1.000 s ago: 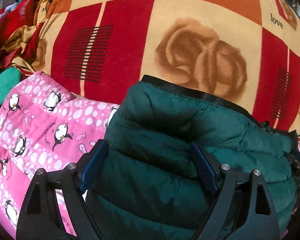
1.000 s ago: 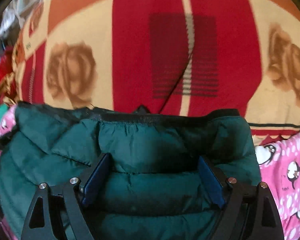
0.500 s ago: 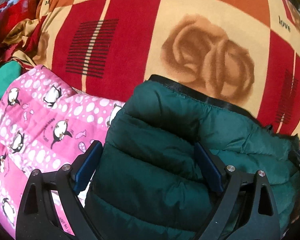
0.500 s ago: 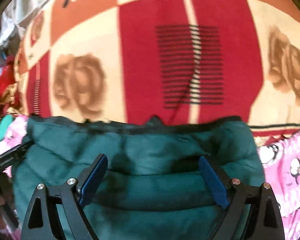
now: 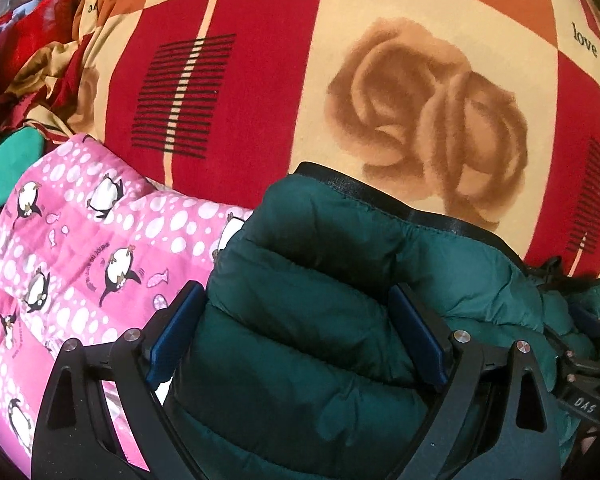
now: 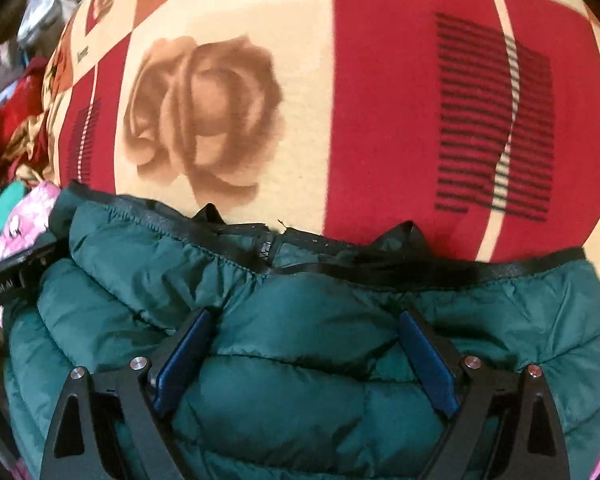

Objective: Fold large clothes

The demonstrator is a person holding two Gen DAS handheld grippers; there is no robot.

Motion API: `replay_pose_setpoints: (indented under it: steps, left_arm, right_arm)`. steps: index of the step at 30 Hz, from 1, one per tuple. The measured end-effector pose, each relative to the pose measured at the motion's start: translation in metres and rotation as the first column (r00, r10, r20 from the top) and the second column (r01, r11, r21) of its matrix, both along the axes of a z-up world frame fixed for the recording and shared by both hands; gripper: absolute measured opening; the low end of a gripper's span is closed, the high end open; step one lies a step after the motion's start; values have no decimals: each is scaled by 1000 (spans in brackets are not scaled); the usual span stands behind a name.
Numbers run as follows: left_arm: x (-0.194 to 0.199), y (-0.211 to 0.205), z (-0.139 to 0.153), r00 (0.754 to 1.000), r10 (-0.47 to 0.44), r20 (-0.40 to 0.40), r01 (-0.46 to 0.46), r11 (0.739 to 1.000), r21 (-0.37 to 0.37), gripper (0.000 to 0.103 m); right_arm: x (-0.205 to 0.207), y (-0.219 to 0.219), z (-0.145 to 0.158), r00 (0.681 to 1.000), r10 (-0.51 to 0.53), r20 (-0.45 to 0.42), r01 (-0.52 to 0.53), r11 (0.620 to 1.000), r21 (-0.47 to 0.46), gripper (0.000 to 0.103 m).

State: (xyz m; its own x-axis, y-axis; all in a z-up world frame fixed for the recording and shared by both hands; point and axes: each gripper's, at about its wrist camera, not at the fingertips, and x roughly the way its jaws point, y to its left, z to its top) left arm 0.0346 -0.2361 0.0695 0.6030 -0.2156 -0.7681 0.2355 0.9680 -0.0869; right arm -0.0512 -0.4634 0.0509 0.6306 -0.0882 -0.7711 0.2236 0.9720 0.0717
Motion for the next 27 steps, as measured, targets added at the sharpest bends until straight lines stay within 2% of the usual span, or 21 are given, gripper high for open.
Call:
replay_pose_setpoints:
  steps: [4, 6, 8, 10, 12, 16, 22, 25, 27]
  left_arm:
    - [0, 0, -2, 1000, -9, 0, 9, 1000, 4, 94]
    - [0, 1, -3, 1000, -9, 2, 9, 1000, 2, 94]
    - [0, 1, -4, 1000, -7, 2, 7, 1000, 2, 95]
    - [0, 1, -5, 1000, -5, 1, 5, 1000, -1, 95]
    - [0, 2, -6, 1000, -3, 1, 3, 1000, -4, 95]
    - [1, 0, -7, 1000, -1, -6, 1, 1000, 3, 96]
    - [1, -3, -9, 1000, 6, -1, -6, 1000, 11, 97]
    - [-1, -1, -6, 1000, 4, 5, -4, 1000, 4, 97]
    - [-5, 4, -1, 1000, -6, 4, 6, 1000, -13, 97]
  right_arm:
    - [-25, -12, 20, 998, -22, 59, 21, 999, 26, 92]
    - [-40, -22, 33, 995, -40, 95, 39, 999, 15, 92]
    - [-57, -36, 41, 993, -82, 87, 84, 996, -19, 92]
    - [-67, -52, 40, 989, -131, 61, 136, 988, -76, 92]
    - [-76, -66, 34, 985, -170, 40, 173, 981, -87, 92]
    - [-85, -98, 10, 969, -248, -11, 248, 969, -19, 92]
    - [-80, -109, -8, 965, -263, -21, 263, 965, 15, 97]
    - [-83, -108, -1, 965, -262, -27, 263, 965, 9, 97]
    - [-91, -103, 11, 966, -258, 5, 258, 966, 7, 97]
